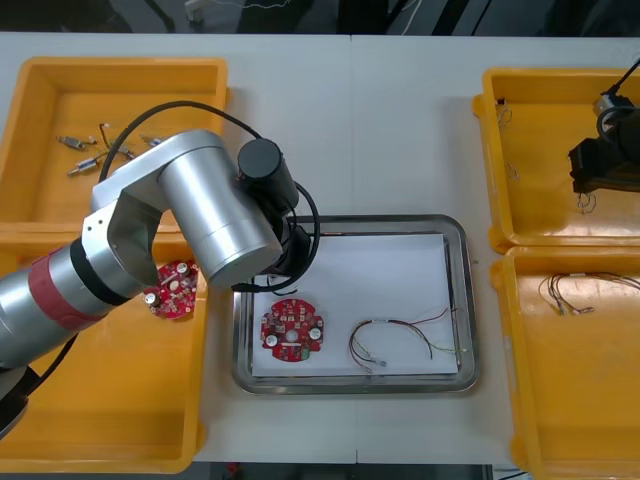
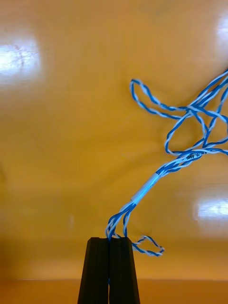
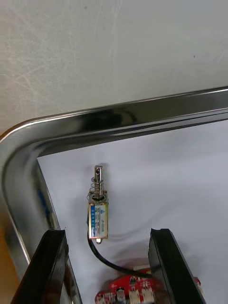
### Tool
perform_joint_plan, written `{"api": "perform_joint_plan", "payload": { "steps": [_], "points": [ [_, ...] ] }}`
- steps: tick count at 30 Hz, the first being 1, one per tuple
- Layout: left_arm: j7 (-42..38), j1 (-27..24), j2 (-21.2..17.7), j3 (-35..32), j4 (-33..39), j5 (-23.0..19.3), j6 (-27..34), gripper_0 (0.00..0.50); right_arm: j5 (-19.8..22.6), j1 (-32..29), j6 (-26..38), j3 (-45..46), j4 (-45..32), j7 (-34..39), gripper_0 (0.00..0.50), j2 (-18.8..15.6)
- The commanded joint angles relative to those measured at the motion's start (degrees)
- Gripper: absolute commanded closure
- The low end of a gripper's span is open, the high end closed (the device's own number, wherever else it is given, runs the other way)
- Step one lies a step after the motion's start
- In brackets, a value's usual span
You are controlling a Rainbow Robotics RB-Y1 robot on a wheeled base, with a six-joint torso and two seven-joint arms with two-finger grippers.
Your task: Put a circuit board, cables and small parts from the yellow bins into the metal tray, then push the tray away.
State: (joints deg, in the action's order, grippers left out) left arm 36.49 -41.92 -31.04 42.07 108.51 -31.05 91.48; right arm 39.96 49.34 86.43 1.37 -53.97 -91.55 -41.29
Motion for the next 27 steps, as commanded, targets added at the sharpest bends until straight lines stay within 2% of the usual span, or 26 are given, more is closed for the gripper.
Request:
{"api": "perform_joint_plan", "payload": {
  "steps": [1,7,18,19,20,21,22,23,24,25,27],
  "points": [
    [-3.4,-3.4,0.9,-4.8,4.4,-2.3,3.8,0.000,-1.6,2.4,1.7,0.7,-3.0,3.9,0.500,1.7],
    [-2.9,-4.0,0.0,-9.5,7.2,-4.9,7.7,0.000,-2.2,1.5,3.1,0.7,-4.9,4.9,0.500,1.7],
    [0.1,-5.5,-2.4,-18.6,7.9,-9.8,14.3,0.000,-2.5,0.3,0.8,0.7,-5.3,5.5,0.495,1.7],
    [1.1,-5.5,-2.6,-19.5,7.9,-10.0,14.7,0.000,-2.6,0.2,0.6,0.7,-5.3,5.5,0.442,1.7],
    [2.1,-5.5,-3.1,-20.4,7.9,-10.1,15.4,0.000,-2.7,0.1,0.3,0.7,-5.3,5.5,0.365,1.7],
    [2.5,-5.5,-3.2,-20.7,7.9,-10.2,15.7,0.000,-2.8,0.1,0.3,0.7,-5.3,5.5,0.325,1.7],
    [3.4,-5.4,-3.7,-21.6,7.6,-10.5,16.4,0.000,-3.0,0.1,0.1,0.7,-5.3,5.5,0.249,1.7],
    [4.0,-5.4,-4.0,-22.6,7.2,-11.3,16.7,0.000,-3.1,0.1,0.2,0.7,-5.3,5.5,0.119,1.7],
    [4.2,-5.4,-4.3,-23.1,6.9,-11.8,16.8,0.000,-3.1,0.1,0.2,0.7,-5.3,5.6,0.052,1.7],
    [4.4,-5.4,-5.0,-23.9,6.3,-12.8,17.0,0.000,-3.2,0.1,0.2,0.8,-5.3,5.7,0.000,1.7],
    [4.8,-5.5,-6.2,-25.2,5.9,-13.6,17.1,0.000,-3.5,0.1,0.1,1.1,-5.3,5.8,0.000,1.7]
  ]
}}
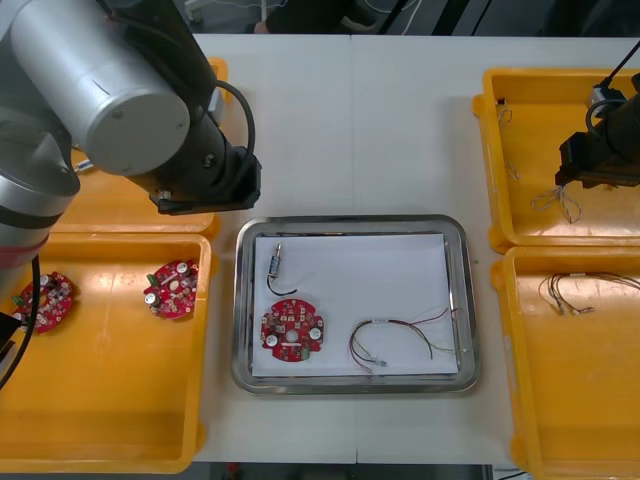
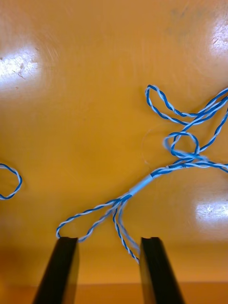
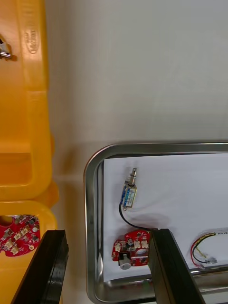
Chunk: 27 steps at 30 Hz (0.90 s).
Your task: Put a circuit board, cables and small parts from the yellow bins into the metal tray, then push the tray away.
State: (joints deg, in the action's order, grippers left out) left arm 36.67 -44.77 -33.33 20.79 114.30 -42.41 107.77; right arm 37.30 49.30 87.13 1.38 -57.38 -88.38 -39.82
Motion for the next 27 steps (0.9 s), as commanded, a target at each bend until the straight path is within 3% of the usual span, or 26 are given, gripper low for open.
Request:
{"api": "perform_joint_plan", "payload": {
  "steps": [1,9,14,23,27],
  "points": [
    [4.8,-2.6,-4.5,-4.1,0.1,-2.2,0.9,0.000,-0.8,0.2,-0.6,1.2,-1.9,2.7,0.000,0.3],
    [5.4,-2.5,-7.8,-8.6,-4.4,-2.6,2.0,0.000,-1.5,0.4,0.4,4.2,-3.7,4.1,0.000,-0.3],
    [5.3,-2.5,-7.8,-10.9,-7.3,-1.0,2.2,0.000,-2.8,2.4,3.0,6.6,-3.9,5.5,0.000,-0.5],
    [4.4,-2.5,-7.7,-14.9,-12.7,1.2,0.7,0.000,-5.7,6.8,5.5,7.2,-3.4,16.2,0.000,-0.6],
    [3.6,-2.6,-7.6,-15.1,-15.1,3.1,-0.8,0.000,-7.1,8.6,5.4,7.2,0.2,20.4,0.000,-0.5]
  ]
}}
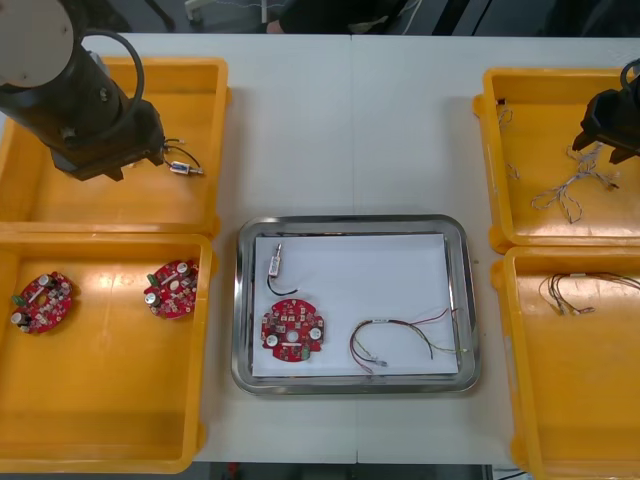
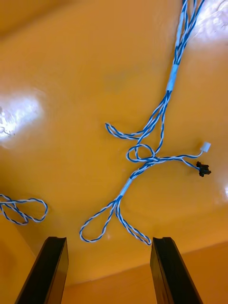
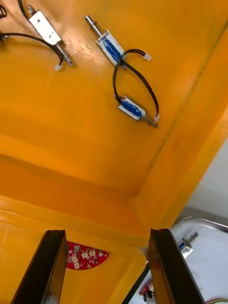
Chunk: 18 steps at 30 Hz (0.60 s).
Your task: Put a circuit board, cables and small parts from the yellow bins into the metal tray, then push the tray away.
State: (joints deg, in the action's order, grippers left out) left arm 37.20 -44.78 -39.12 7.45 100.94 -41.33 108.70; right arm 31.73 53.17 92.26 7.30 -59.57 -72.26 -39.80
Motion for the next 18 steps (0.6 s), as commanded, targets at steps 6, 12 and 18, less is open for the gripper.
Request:
{"api": "perform_joint_plan", "payload": {
  "steps": [6,12,18],
  "points": [
    [-0.3,-2.6,-1.9,-2.4,-5.0,3.4,-5.0,0.000,-5.5,9.4,-1.0,1.3,10.4,6.4,0.000,-0.4],
    [-6.6,-3.7,-1.3,-2.3,-8.5,3.4,-9.4,0.000,-8.3,12.4,-5.6,1.9,18.4,7.6,0.000,-0.2],
    [-10.6,-7.0,-0.3,-2.4,-14.1,2.8,-10.0,0.000,-9.2,14.0,-9.3,3.6,23.0,9.2,0.000,-0.2]
  ]
}}
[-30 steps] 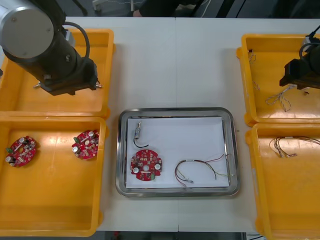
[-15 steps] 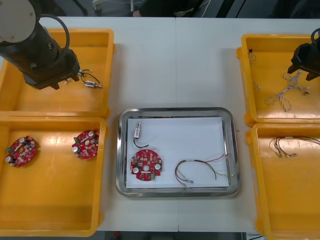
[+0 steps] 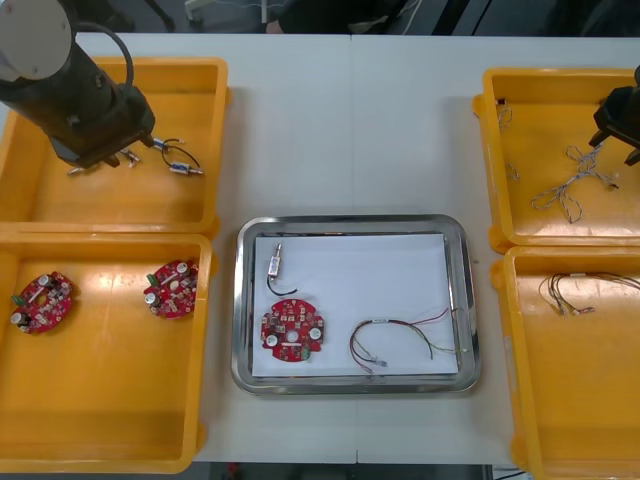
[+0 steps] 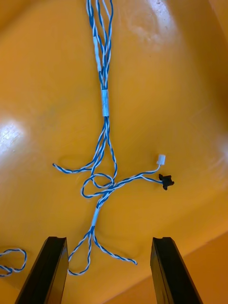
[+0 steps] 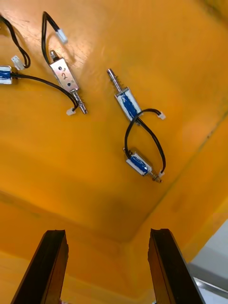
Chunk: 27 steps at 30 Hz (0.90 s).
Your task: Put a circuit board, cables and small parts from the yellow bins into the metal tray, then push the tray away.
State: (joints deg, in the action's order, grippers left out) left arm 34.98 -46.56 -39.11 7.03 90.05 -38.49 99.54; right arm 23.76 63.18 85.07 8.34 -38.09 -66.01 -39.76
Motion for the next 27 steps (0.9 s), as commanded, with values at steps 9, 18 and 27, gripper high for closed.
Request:
{"api": "perform_joint_plan", "payload": {
  "steps": [9,18,27],
  "points": [
    [-9.4,-10.2,0.3,-1.0,-13.8,-3.3,-3.2,0.000,-2.4,4.8,-5.0,2.5,4.4,8.7,0.000,1.4],
    [-9.7,-14.4,1.9,0.8,-24.9,-5.9,-9.2,0.000,-3.7,4.2,-5.2,2.6,4.3,13.4,0.000,3.2],
    [-9.8,-16.1,2.0,5.9,-32.7,-12.1,-15.2,0.000,-4.3,1.0,-7.3,3.6,4.3,14.5,0.000,4.9]
  ]
}}
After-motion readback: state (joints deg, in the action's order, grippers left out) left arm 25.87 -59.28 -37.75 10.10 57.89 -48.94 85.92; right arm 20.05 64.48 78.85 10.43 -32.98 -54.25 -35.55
